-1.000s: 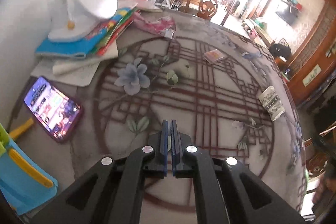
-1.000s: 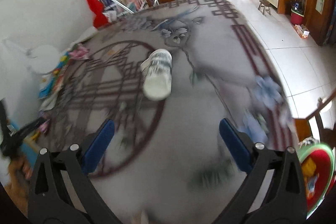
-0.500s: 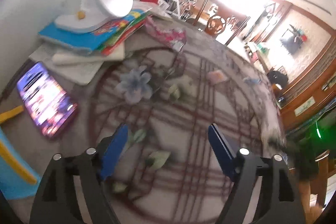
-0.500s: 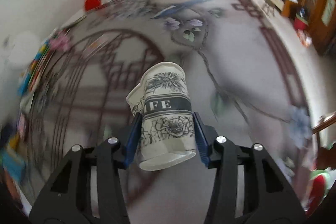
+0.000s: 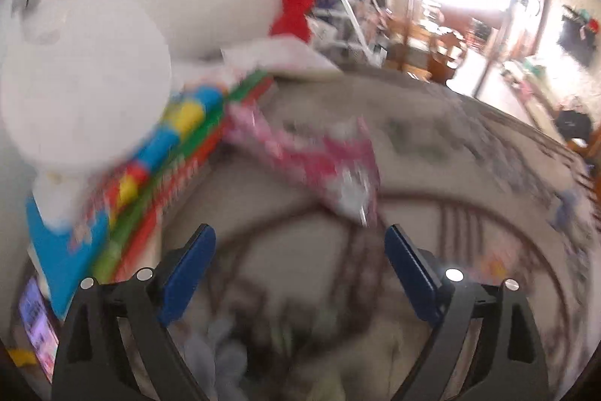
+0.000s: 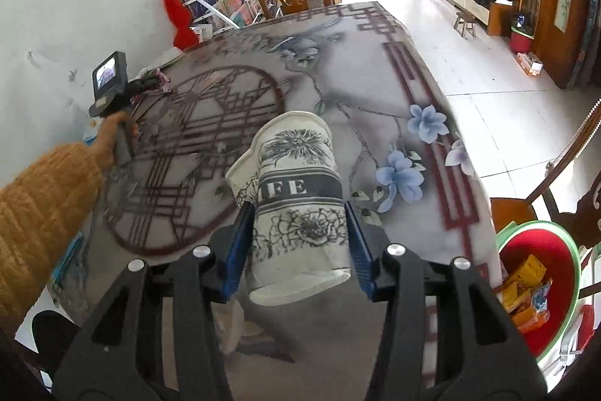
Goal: Collect trash
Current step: 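Grasp the pink wrapper with the left tool while the right tool holds the cup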
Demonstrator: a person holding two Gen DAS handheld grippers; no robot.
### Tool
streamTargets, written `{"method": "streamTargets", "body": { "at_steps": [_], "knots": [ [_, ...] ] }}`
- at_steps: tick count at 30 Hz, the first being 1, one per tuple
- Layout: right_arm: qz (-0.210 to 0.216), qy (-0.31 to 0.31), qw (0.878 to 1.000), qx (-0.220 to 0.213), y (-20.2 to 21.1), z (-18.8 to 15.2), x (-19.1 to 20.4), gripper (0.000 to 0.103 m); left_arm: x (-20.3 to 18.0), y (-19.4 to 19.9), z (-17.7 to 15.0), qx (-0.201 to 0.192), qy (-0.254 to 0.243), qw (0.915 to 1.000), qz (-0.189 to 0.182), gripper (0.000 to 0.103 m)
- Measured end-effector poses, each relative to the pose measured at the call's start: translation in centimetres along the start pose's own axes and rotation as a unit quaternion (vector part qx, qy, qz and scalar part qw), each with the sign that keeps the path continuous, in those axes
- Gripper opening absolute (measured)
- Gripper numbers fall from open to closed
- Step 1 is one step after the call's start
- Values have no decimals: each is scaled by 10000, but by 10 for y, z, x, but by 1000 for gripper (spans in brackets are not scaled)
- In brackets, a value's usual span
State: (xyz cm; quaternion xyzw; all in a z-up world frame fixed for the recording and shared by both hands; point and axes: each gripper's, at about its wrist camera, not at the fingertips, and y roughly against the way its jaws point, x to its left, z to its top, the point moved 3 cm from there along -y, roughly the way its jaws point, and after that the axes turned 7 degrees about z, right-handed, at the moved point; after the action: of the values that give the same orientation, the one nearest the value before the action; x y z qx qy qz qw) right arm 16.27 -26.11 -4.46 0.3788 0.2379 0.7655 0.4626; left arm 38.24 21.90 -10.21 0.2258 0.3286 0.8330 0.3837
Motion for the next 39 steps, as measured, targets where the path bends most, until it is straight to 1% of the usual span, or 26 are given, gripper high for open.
{"method": "streamTargets", "body": {
  "at_steps": [1,2,4,6,7,8,9,11,14,15,18,21,22,23,25,26,27,28,30,31,33,34,36,37,39],
  "knots": [
    [4,52,10000,7,0,0,1,47,-7,-5,7,-38,-55,9999,118,84],
    [28,83,10000,25,-1,-1,0,47,-11,-9,12,0,-93,9998,158,78],
    [140,124,9997,125,-4,-4,3,47,-20,-19,17,156,-67,9997,198,72],
    [234,133,9995,155,-5,-5,6,47,-23,-26,19,287,39,9995,142,58],
    [240,153,9995,143,-4,-6,7,47,-26,-30,20,396,112,9991,39,39],
    [224,183,9995,119,-3,-5,8,47,-26,-31,20,458,143,9988,-12,15],
    [226,186,9995,100,-1,-6,7,47,-28,-31,19,530,181,9984,-75,1],
    [269,149,9995,78,0,-6,6,47,-28,-28,11,618,242,9976,-196,0],
    [281,125,9995,62,1,-5,5,47,-22,-10,0,558,253,9971,-454,0],
    [269,137,9995,38,2,-5,6,47,-17,2,-5,524,233,9967,-577,0],
    [202,159,9997,-42,4,-5,7,47,-10,25,-16,524,14,9961,-706,0],
    [295,81,9995,-41,6,-6,10,48,-1,49,-11,471,-103,9951,-865,0],
    [355,62,9993,-37,6,-6,12,48,1,57,-7,399,-156,9954,-861,18],
    [398,53,9992,-37,6,-7,15,48,2,59,-2,355,-206,9955,-857,56],
    [407,140,9991,-25,6,-6,21,48,-1,64,9,60,-456,9959,-778,92],
    [386,181,9991,-8,5,-7,22,48,-3,64,14,-152,-658,9955,-667,91],
    [330,251,9991,45,3,-8,22,48,-6,61,19,-252,-817,9945,-599,92],
    [296,266,9992,81,0,-8,21,48,-14,51,24,-278,-1148,9916,-523,92],
    [225,142,9994,240,-8,-8,11,48,-25,32,32,-169,-1573,9864,-449,92],
    [275,8,9991,324,-11,-8,5,48,-34,20,35,-103,-1840,9819,-433,92],
    [393,-194,9981,426,-15,-9,-3,48,-47,9,36,-81,-2201,9742,-494,92],
    [389,-222,9980,450,-16,-10,-5,48,-58,2,35,-120,-2469,9677,-494,92],
    [436,-260,9974,520,-19,-11,-6,48,-75,-9,35,-117,-2820,9578,-549,92],
    [488,-257,9969,566,-21,-12,-4,48,-80,-12,34,-104,-2904,9552,-571,92],
    [522,-202,9963,657,-26,-14,0,48,-94,-22,34,-70,-3150,9472,-591,92]
  ]
}}
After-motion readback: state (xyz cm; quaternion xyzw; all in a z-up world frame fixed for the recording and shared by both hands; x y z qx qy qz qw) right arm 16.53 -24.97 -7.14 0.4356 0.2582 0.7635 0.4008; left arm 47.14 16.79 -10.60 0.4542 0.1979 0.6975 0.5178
